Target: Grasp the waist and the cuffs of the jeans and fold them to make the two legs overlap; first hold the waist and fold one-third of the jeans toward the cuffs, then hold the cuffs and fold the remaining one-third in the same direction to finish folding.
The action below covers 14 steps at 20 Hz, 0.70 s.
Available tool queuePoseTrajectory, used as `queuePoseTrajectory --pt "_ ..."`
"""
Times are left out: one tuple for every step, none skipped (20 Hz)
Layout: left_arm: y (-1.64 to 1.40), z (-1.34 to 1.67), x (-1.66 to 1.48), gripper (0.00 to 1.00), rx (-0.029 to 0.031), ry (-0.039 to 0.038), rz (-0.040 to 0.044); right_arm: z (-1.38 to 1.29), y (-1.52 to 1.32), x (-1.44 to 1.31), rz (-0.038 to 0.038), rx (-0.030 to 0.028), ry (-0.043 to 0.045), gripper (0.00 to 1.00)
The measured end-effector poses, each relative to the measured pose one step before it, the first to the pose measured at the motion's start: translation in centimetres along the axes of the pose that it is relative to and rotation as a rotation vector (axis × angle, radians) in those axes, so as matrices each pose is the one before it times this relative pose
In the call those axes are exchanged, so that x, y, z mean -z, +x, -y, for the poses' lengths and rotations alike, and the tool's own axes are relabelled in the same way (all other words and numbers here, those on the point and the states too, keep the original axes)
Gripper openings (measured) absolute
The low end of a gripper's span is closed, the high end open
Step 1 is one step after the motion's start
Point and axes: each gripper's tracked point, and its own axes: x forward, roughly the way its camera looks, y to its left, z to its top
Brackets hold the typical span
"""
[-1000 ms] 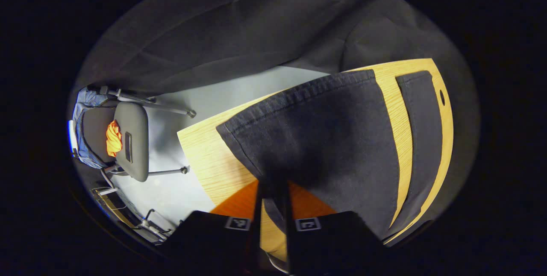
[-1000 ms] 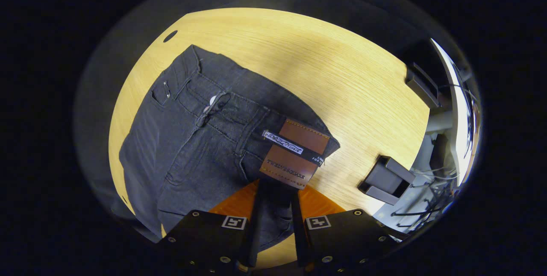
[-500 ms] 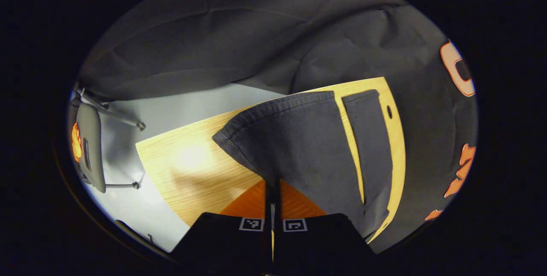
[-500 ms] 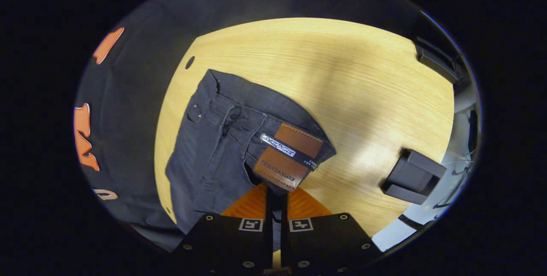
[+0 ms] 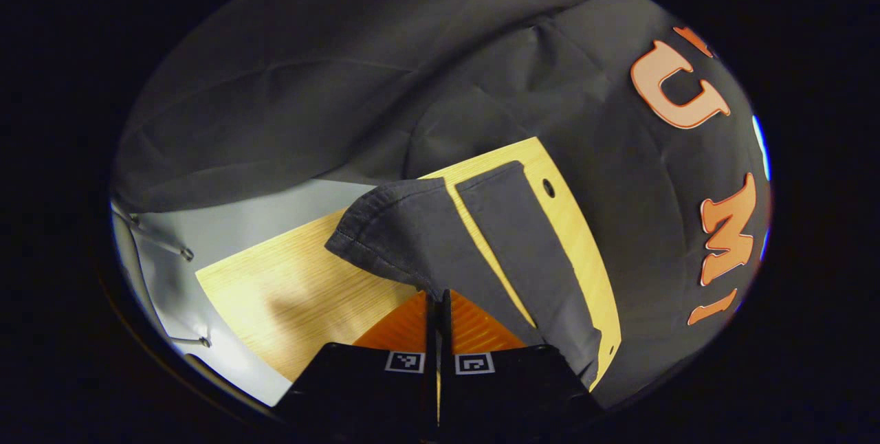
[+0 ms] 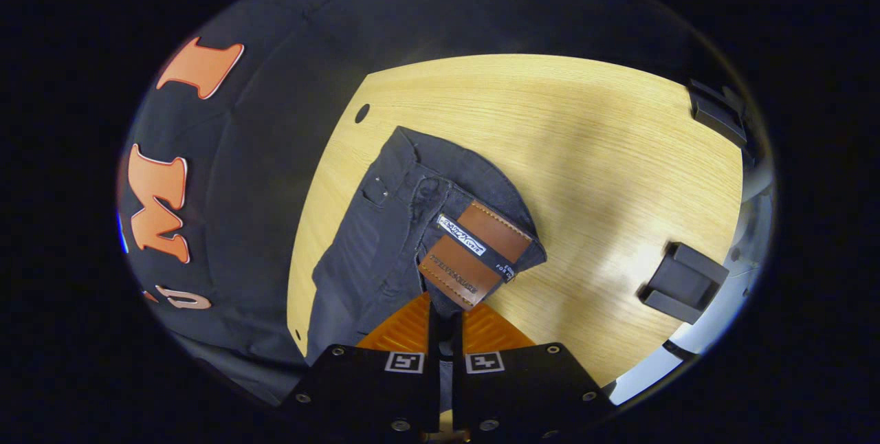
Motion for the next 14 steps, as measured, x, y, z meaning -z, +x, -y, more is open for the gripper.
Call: queuePoseTrajectory --pt "-0.28 0.936 -0.612 0.02 0.01886 0.0062 0.01544 -0.705 -0.208 -0.049 0.00386 -0.0185 -0.00268 0.08" --pt "-0.346 1.147 -0.636 0.02 0.02 0.00279 0.01764 -0.54 -0.565 -0.315 0.0201 -0.00733 0.00073 0.08" --pt "-0.382 0.954 -0.625 0.01 0.0192 0.0061 0.006 -0.577 -0.285 -0.073 -0.00078 -0.01222 0.0023 0.08" --pt "-0.317 1.01 -0.86 0.02 0.01609 0.00816 0.01658 -0.572 -0.336 -0.521 0.02392 -0.00742 -0.00079 0.08" --pt "0.202 0.807 -0.79 0.02 0.00683 0.00939 0.00616 -0.439 -0.189 -0.184 0.00072 -0.0037 -0.01372 0.08" --pt "0.337 0.796 -0.675 0.02 0.01075 0.00495 0.00995 -0.424 -0.295 -0.271 0.00587 0.01094 -0.01338 0.08" --pt "0.71 1.476 -0.661 0.02 0.02336 0.01306 -0.0064 -0.601 -0.13 -0.285 0.00994 0.00167 0.00906 0.07" --pt "0.772 0.735 -0.393 0.02 -0.00341 0.01351 0.00157 -0.744 -0.128 -0.033 -0.00461 -0.00643 0.00892 0.08" --pt "0.607 1.157 0.004 0.02 0.01477 0.01604 -0.01983 -0.564 -0.117 -0.532 0.02525 0.0045 0.00688 0.08" --pt "0.72 0.893 -0.433 0.02 0.00572 0.00682 0.00047 -0.873 -0.071 0.03 -0.00461 -0.0056 -0.00663 0.08" --pt "0.656 0.365 -0.196 0.02 0.00631 0.01652 -0.01887 -0.811 -0.312 -0.296 0.02625 0.0002 -0.0058 0.07" --pt "0.784 0.641 -0.503 0.02 0.00569 0.00484 -0.00373 -0.716 0.015 0.094 -0.00695 0.00248 -0.01316 0.08" --pt "0.666 0.755 -0.166 0.02 0.01278 0.00932 -0.02285 -0.546 -0.147 -0.294 0.01819 0.01697 -0.00088 0.08" --pt "0.847 0.286 -0.845 0.01 0.00468 0.00578 0.00342 -0.708 -0.016 -0.13 0.00097 0.00342 -0.00748 0.08"
